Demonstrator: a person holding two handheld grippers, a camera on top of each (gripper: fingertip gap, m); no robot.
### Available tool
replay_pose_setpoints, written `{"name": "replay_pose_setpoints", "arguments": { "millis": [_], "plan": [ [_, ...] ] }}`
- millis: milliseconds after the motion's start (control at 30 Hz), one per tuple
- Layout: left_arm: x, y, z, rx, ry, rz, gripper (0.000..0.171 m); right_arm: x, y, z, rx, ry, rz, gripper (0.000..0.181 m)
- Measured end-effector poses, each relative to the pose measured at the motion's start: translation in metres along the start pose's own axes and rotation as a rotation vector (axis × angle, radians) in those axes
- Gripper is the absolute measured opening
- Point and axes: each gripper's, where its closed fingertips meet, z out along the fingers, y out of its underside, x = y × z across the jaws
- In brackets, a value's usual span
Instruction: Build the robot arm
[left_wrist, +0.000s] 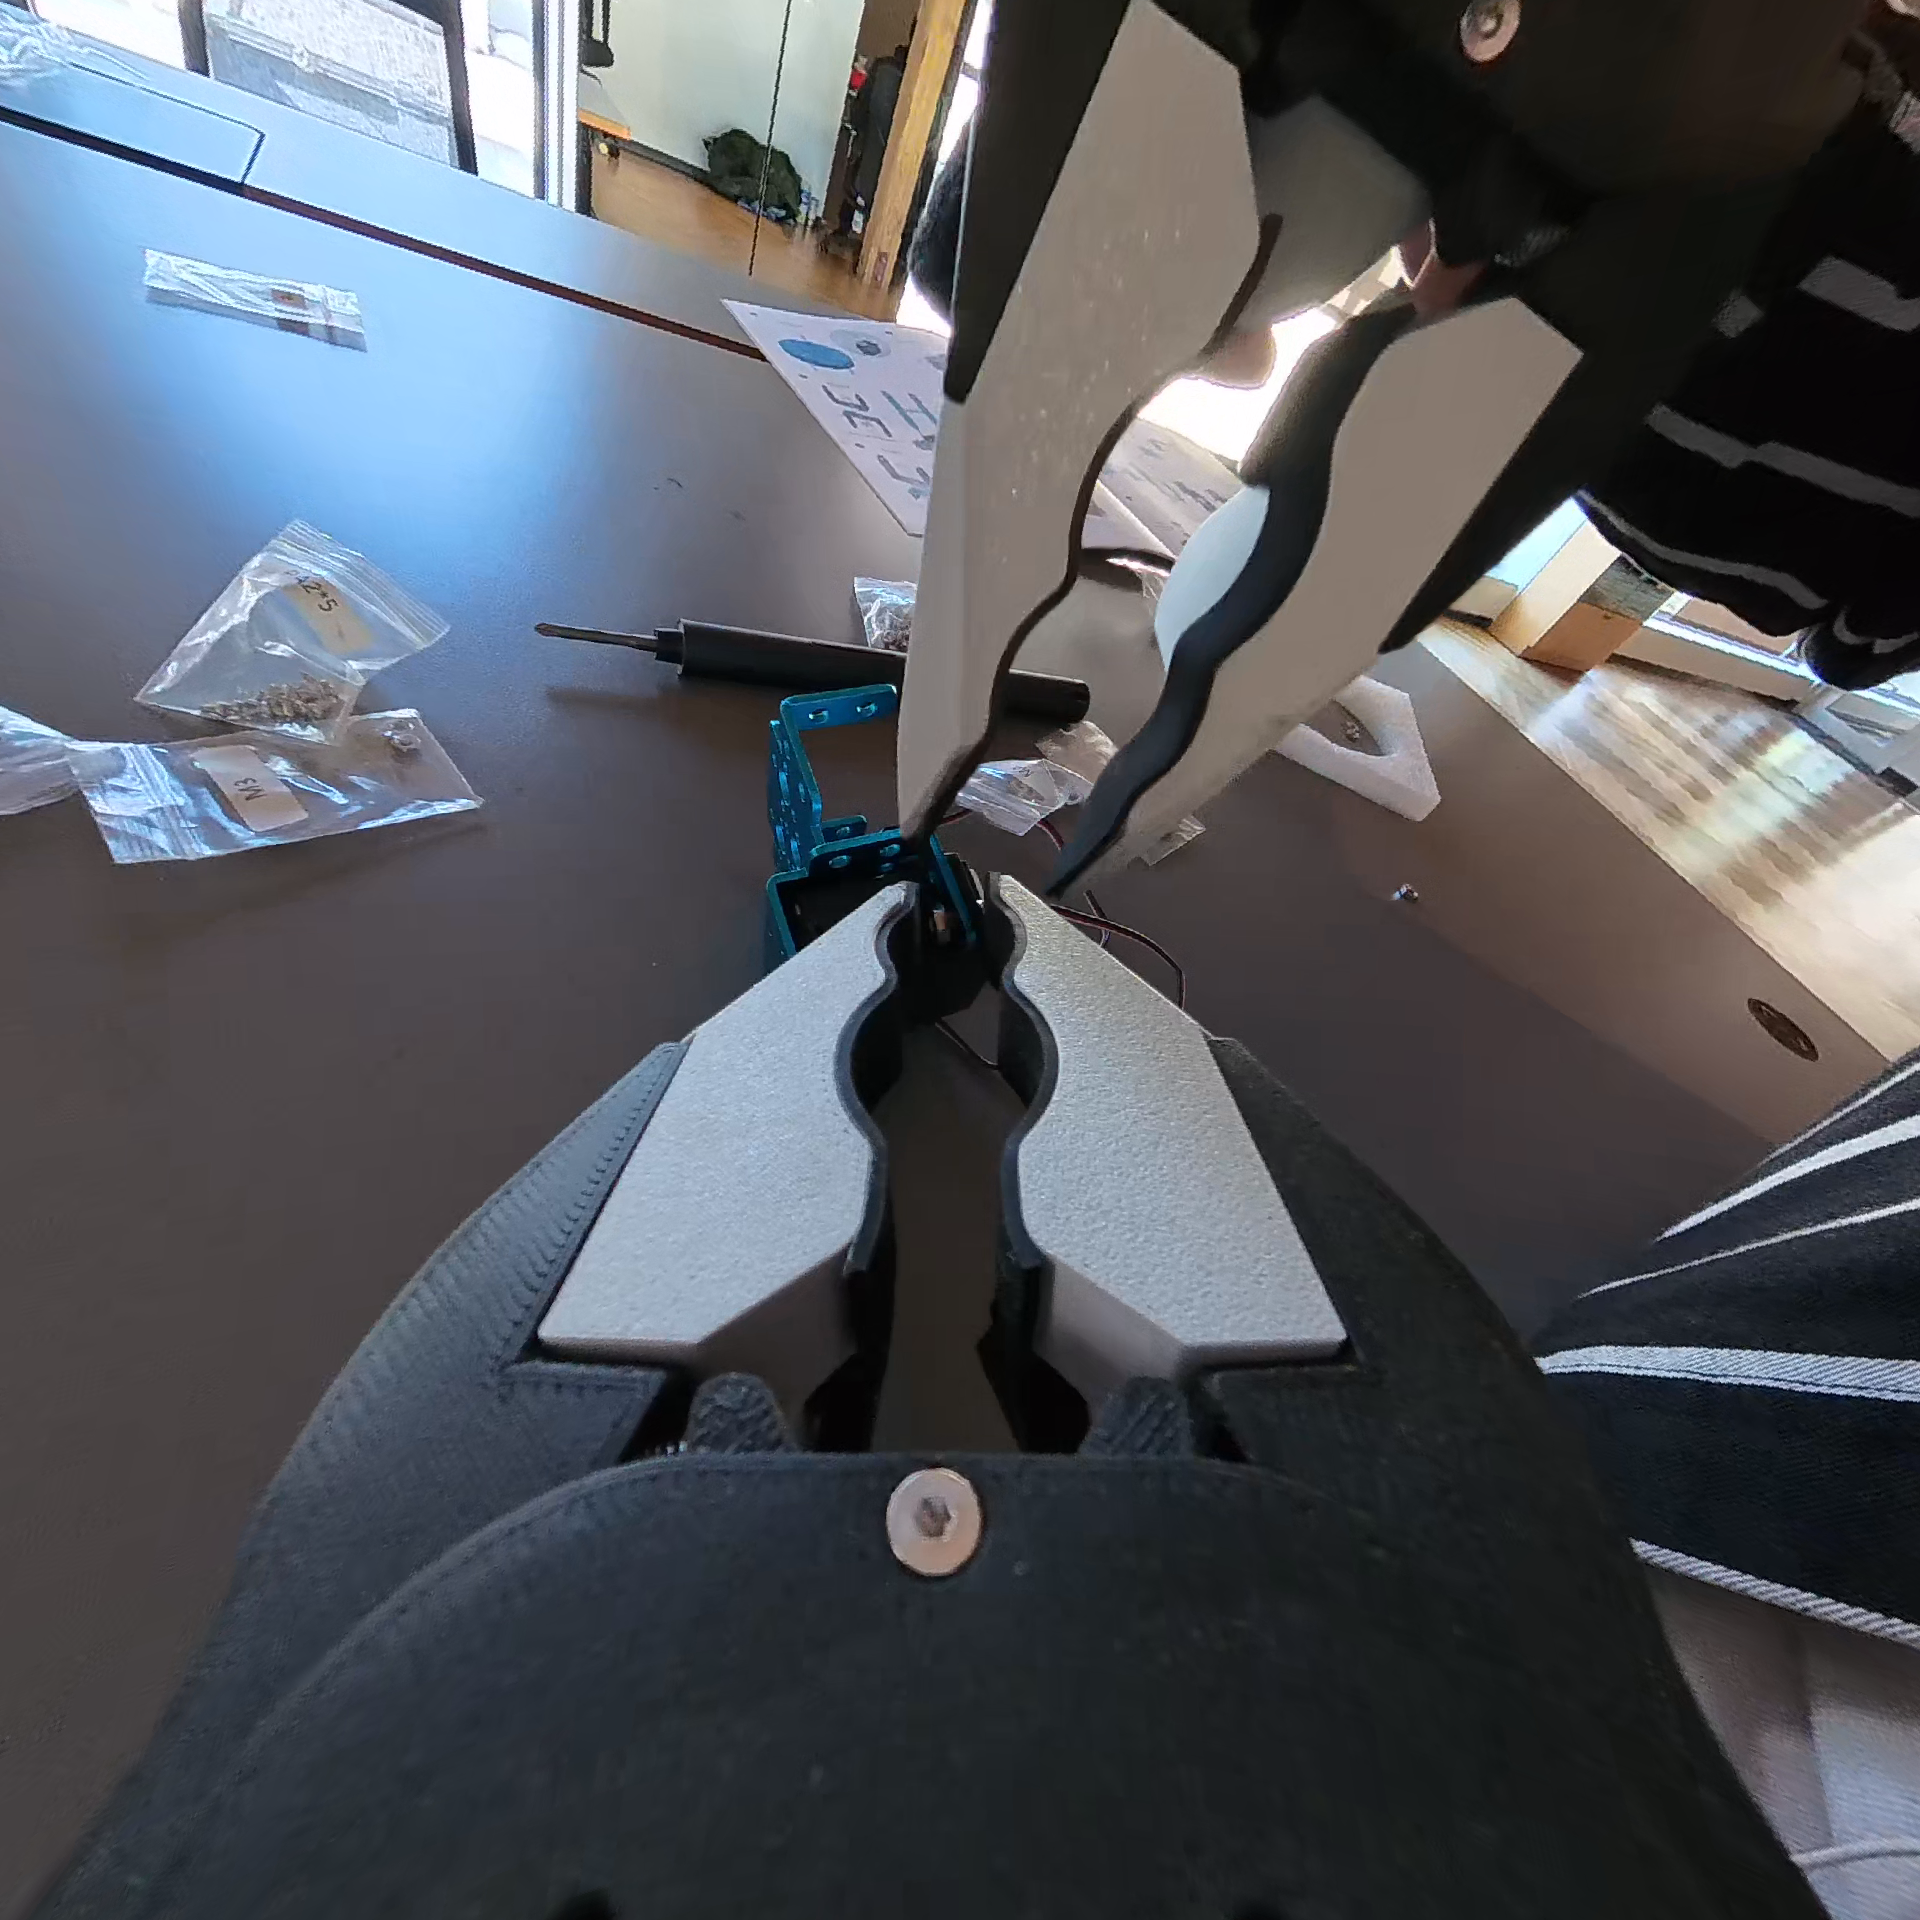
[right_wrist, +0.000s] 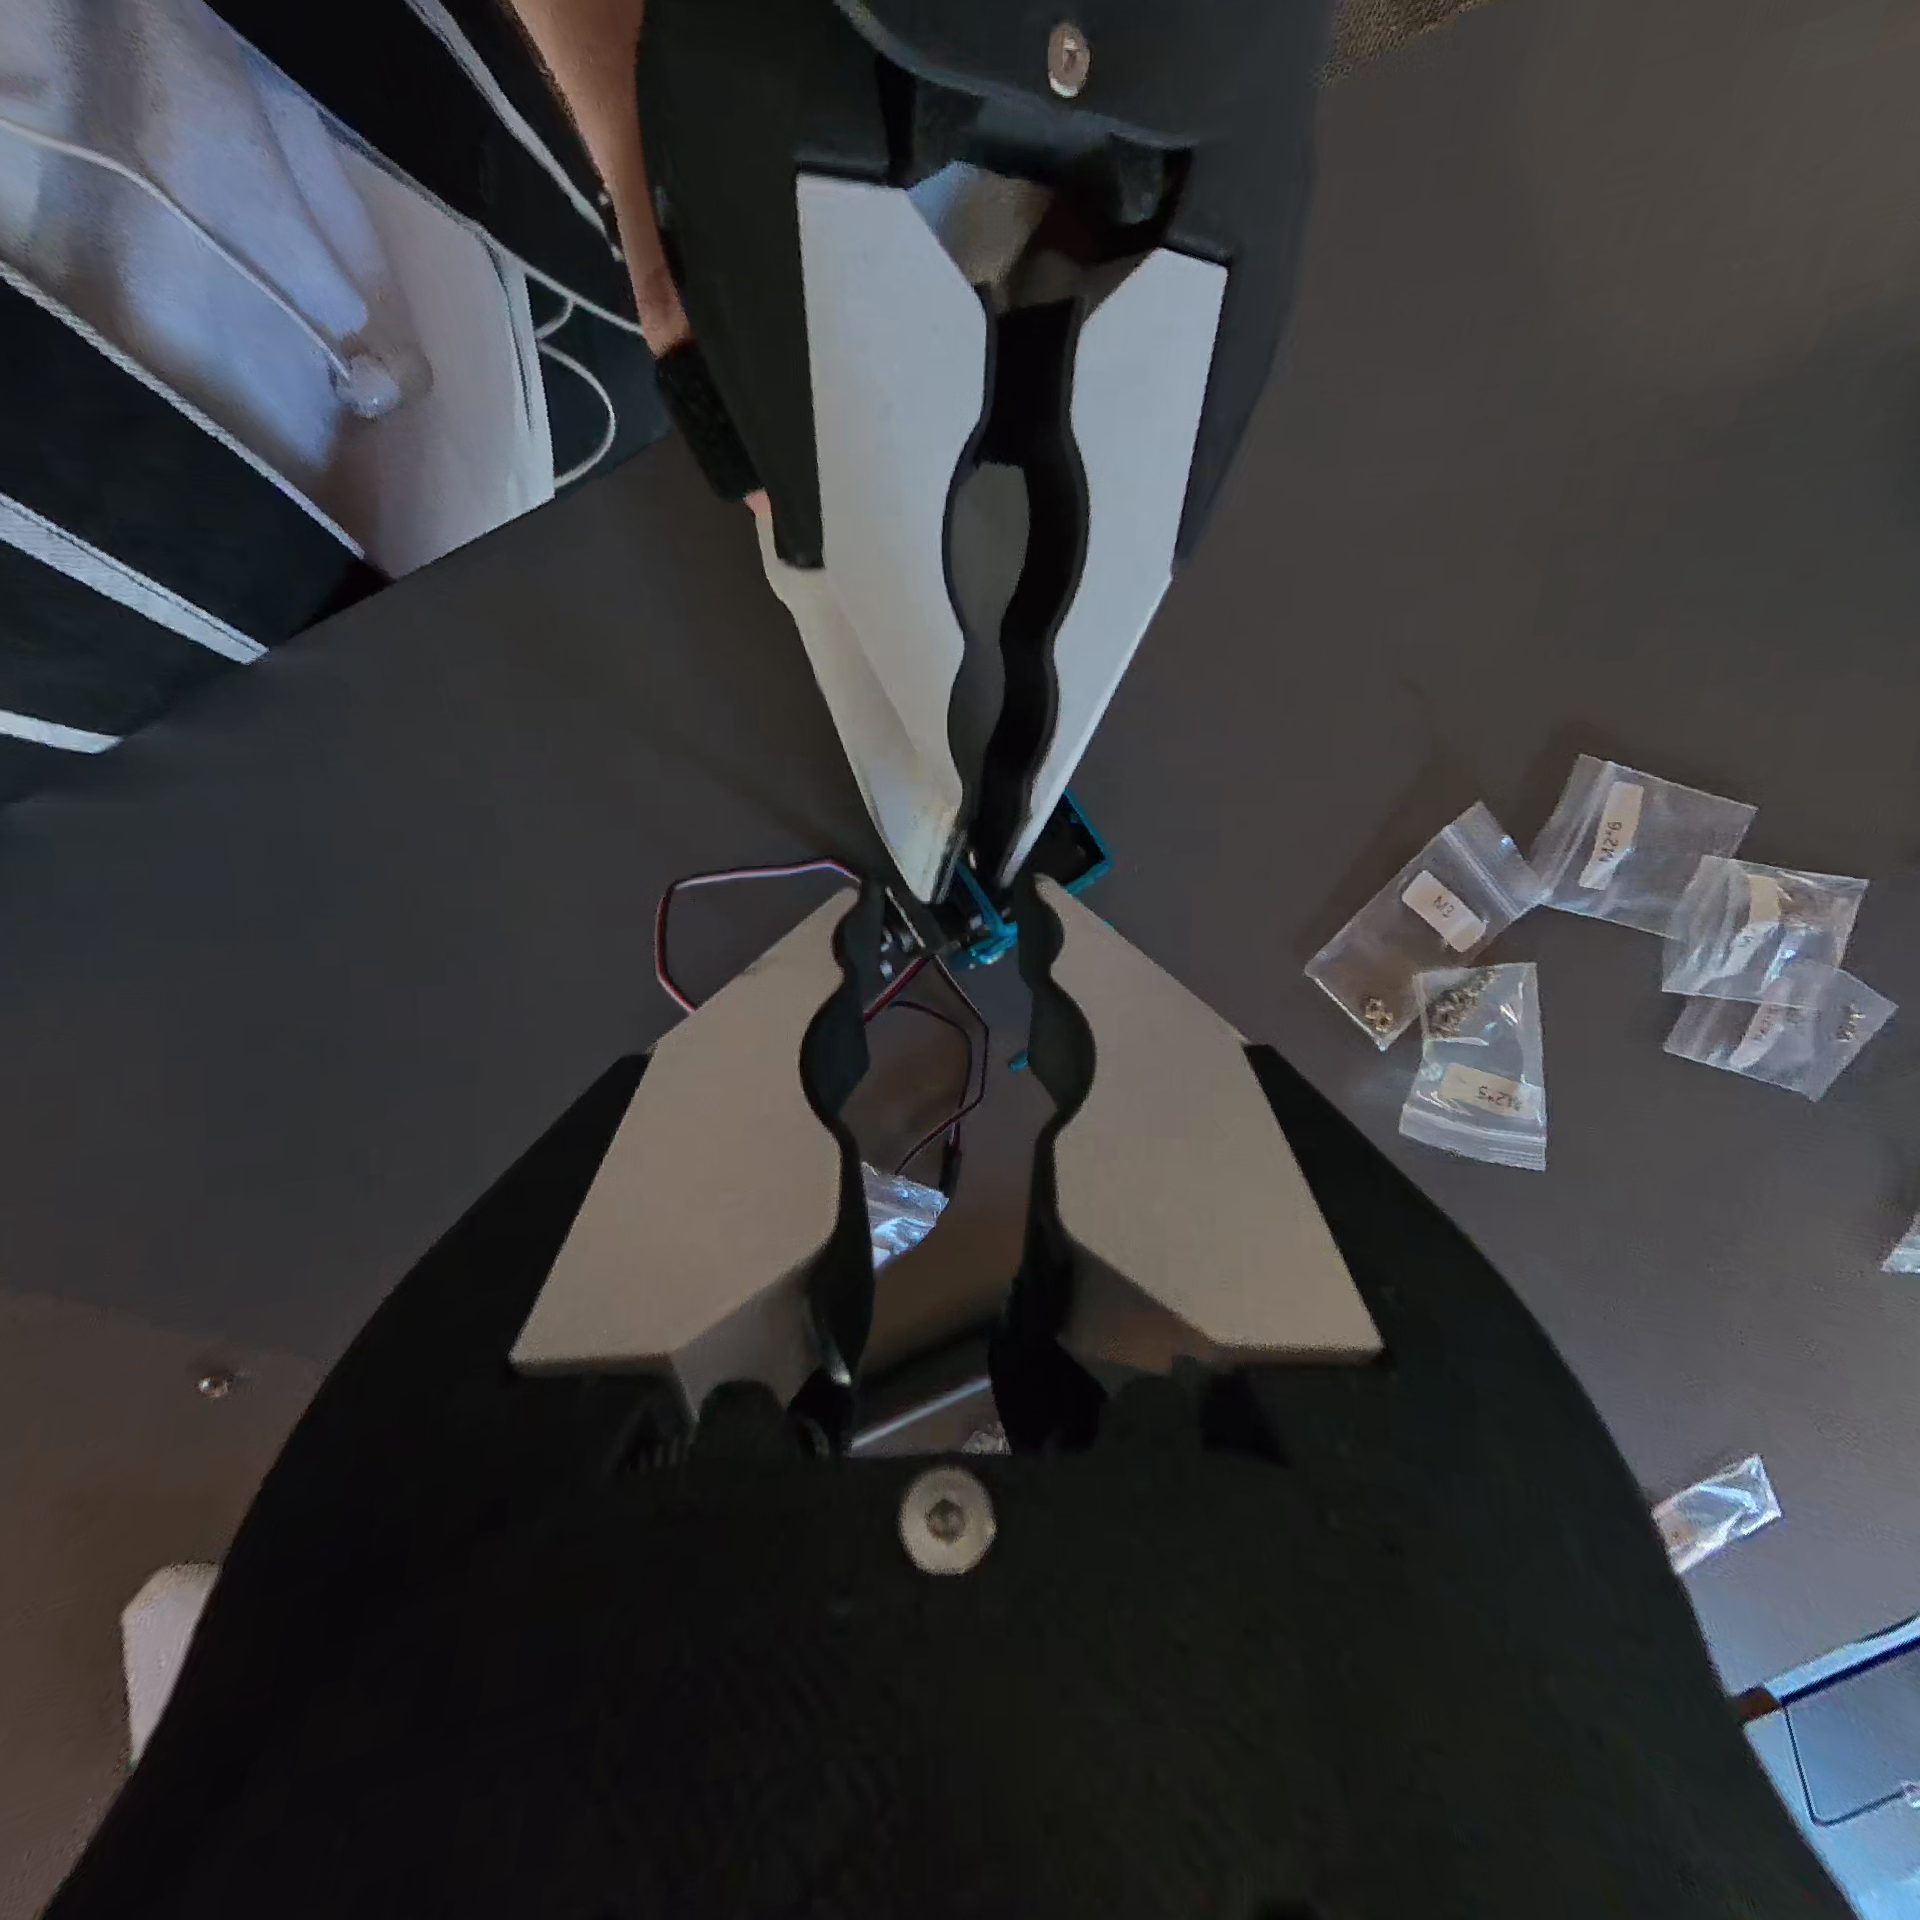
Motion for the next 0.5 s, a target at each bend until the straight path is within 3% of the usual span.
{"name": "replay_pose_setpoints", "arguments": {
  "millis": [500],
  "plan": [
    [0.004,0.0,0.001,0.029,0.02,0.017,0.012,-0.002,0.013,0.004,0.036,0.011,-0.025,0.02]
  ]
}}
